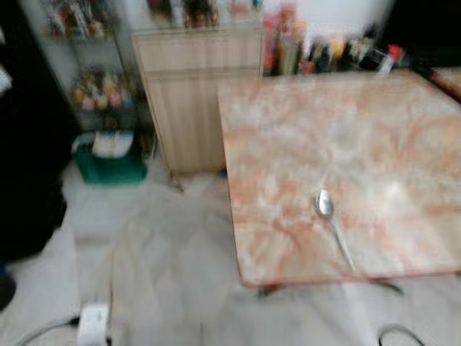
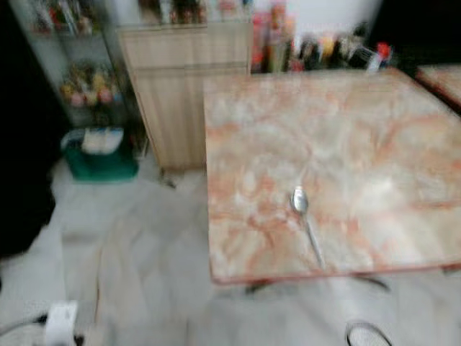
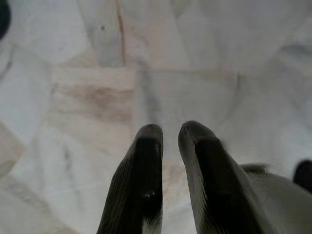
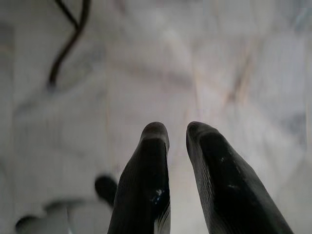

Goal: Setting the table

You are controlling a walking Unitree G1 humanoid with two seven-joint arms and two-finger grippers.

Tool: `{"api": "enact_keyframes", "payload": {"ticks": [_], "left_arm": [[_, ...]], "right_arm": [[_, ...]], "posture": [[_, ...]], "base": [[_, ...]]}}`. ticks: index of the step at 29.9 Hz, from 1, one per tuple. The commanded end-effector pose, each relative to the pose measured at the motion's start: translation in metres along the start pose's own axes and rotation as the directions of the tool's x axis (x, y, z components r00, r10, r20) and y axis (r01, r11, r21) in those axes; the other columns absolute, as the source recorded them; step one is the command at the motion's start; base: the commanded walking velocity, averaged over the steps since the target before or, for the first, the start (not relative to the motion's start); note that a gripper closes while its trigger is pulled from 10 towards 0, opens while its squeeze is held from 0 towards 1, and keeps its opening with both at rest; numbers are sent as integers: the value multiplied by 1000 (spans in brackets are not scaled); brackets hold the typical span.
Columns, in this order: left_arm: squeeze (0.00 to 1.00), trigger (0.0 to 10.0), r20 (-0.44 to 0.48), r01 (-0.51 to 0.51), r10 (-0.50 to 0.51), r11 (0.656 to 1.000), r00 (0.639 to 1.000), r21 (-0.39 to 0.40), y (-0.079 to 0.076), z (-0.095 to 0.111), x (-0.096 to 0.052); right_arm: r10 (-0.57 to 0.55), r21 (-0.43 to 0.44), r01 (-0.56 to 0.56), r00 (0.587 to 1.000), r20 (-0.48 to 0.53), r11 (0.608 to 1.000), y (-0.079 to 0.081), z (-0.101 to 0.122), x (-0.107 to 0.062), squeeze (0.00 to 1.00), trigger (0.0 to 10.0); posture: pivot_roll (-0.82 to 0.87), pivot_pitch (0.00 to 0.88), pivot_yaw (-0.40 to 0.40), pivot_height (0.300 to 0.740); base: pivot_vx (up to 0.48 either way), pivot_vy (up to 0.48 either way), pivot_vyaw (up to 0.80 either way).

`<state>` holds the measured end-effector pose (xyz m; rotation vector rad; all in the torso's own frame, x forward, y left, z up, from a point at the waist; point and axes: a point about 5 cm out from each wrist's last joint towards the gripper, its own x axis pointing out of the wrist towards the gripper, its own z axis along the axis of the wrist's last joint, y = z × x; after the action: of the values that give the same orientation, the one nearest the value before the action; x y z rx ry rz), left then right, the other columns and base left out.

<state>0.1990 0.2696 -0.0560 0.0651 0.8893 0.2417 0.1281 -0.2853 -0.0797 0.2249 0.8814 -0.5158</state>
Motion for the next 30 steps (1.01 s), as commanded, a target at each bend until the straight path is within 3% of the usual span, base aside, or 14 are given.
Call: {"api": "enact_keyframes", "payload": {"ticks": [1, 12, 19, 21, 23, 30], "left_arm": [[0, 10000, -43, -30, 31, 999, 999, 13, 11, -13, -3], [0, 10000, -44, -24, 24, 1000, 999, 15, 10, -13, -3], [0, 10000, -45, -21, 22, 1000, 999, 17, 10, -13, -3], [0, 10000, -46, -20, 21, 1000, 999, 19, 10, -13, -3], [0, 10000, -50, -17, 18, 1000, 999, 23, 10, -15, -3], [0, 10000, -57, -12, 14, 999, 998, 35, 10, -19, -4]], "right_arm": [[7, 12, -6, 1000, -18, 1000, 3, -8, -1, 0, 10000], [76, -90, -70, 995, 68, 994, 7, 3, -1, 0, 10000], [72, -142, -49, 985, 159, 989, 6, 12, -3, 0, 10000], [138, -191, -67, 912, 386, 979, 15, 57, -6, 0, 10000], [186, -216, -84, 840, 510, 973, 21, 80, -16, 0, 10000], [221, -239, -104, 810, 543, 966, 23, 75, -28, 0, 10000]], "posture": [[38, 92, -18, 740], [22, 105, -18, 740], [11, 104, -22, 740], [8, 96, -25, 740], [6, 70, -32, 740], [7, 30, -30, 740]], "base": [[0, 0, 0], [0, 0, 0], [0, 0, 0], [0, 0, 0], [0, 0, 0], [0, 0, 0]]}}
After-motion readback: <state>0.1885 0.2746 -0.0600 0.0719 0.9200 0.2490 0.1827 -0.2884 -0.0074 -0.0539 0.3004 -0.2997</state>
